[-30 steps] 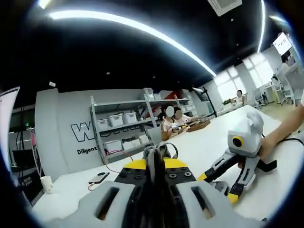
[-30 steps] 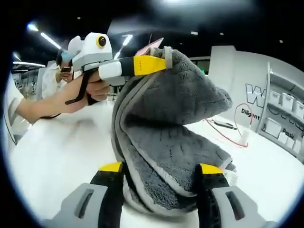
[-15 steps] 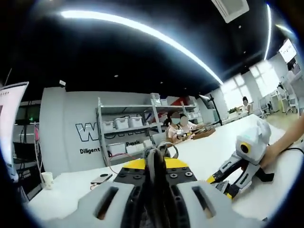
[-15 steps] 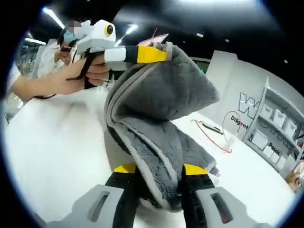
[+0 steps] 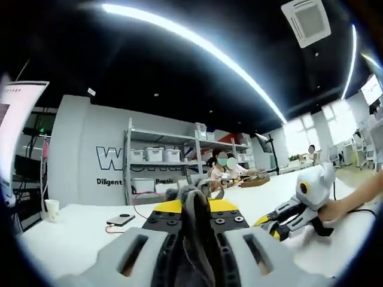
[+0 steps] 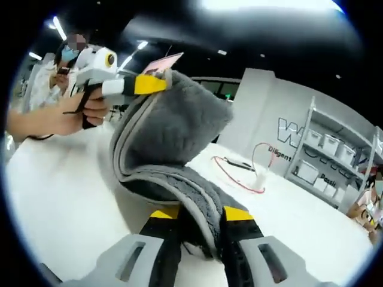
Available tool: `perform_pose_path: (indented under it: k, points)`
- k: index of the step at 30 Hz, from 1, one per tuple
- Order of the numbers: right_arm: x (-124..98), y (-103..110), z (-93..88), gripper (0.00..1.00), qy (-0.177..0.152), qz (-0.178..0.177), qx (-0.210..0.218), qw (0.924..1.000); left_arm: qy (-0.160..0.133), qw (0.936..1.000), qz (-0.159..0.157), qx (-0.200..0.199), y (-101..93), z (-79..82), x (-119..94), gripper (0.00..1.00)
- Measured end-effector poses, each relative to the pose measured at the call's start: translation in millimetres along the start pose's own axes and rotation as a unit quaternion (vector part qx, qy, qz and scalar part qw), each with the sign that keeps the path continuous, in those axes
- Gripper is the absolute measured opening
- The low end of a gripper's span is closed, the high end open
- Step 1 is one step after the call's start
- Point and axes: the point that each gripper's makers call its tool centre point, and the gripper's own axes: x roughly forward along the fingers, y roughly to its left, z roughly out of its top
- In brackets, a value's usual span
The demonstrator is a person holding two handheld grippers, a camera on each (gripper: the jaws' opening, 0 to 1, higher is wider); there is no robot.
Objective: Open the folded towel by lifting each exposed corner and separating the folded layers until the towel lies flat within the target outline without major curled edges
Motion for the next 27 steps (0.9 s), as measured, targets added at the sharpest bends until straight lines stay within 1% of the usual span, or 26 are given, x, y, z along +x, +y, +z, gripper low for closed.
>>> perform_pose_path:
  k: [1,4,7,10,12,15,17,18,19,20,21,23,24,25,27]
  points:
    - [-0.9,-2.5,0.2,0.18,-0.001,-0.005,-0.002,1.0000,-0.002,1.0000,0.001,-0.004,2.8,-0.3,1.7,0.12]
    - [-3.8,-14.9,2.1,0.18,-0.005,-0.033,0.001,0.9994,-0.001,0.9999,0.004,-0.012,5.1,-1.3,2.0,0.12]
    - [-10.7,-30.6,9.6,0.17,-0.021,-0.062,-0.004,0.9979,-0.003,0.9996,0.000,-0.028,3.9,-1.3,2.4,0.12]
    - [-15.7,-40.9,12.7,0.16,-0.030,-0.073,0.012,0.9968,0.001,0.9999,0.002,-0.015,3.8,-2.0,2.6,0.12]
    - [-20.4,-51.2,14.0,0.16,-0.039,-0.086,0.027,0.9951,0.000,0.9999,0.000,-0.012,4.7,-2.5,5.2,0.12]
    - [-23.4,-60.0,12.1,0.16,-0.043,-0.097,0.045,0.9934,0.002,1.0000,-0.001,-0.009,5.1,-3.4,6.8,0.12]
    - [-25.1,-67.2,9.3,0.16,-0.044,-0.104,0.064,0.9916,0.002,1.0000,0.001,-0.007,7.3,-4.1,8.2,0.12]
    - [-25.5,-68.7,8.8,0.16,-0.043,-0.107,0.066,0.9912,0.003,1.0000,0.002,-0.003,8.4,-4.6,8.6,0.13]
    - [-26.7,-72.3,8.3,0.16,-0.042,-0.113,0.068,0.9903,0.014,0.9995,0.019,0.020,13.3,-6.7,8.2,0.13]
    - [-28.0,-74.8,8.8,0.16,-0.044,-0.118,0.071,0.9894,0.015,0.9993,0.022,0.027,13.7,-6.4,8.4,0.14]
    - [-30.1,-78.1,10.3,0.16,-0.049,-0.125,0.075,0.9880,0.009,0.9993,0.020,0.029,10.2,-4.3,8.7,0.14]
    - [-36.7,-87.2,15.2,0.16,-0.067,-0.138,0.085,0.9845,0.010,0.9994,0.020,0.027,10.9,-4.1,8.6,0.16]
    - [-39.1,-90.7,16.8,0.16,-0.074,-0.143,0.091,0.9828,0.016,0.9994,0.027,0.015,13.4,-5.1,8.4,0.18]
    - [-40.8,-93.7,17.4,0.16,-0.078,-0.146,0.098,0.9814,0.023,0.9991,0.034,0.012,16.8,-6.9,8.4,0.20]
    - [-43.3,-98.7,17.6,0.16,-0.086,-0.150,0.112,0.9786,0.023,0.9988,0.041,0.017,16.6,-6.8,5.7,0.23]
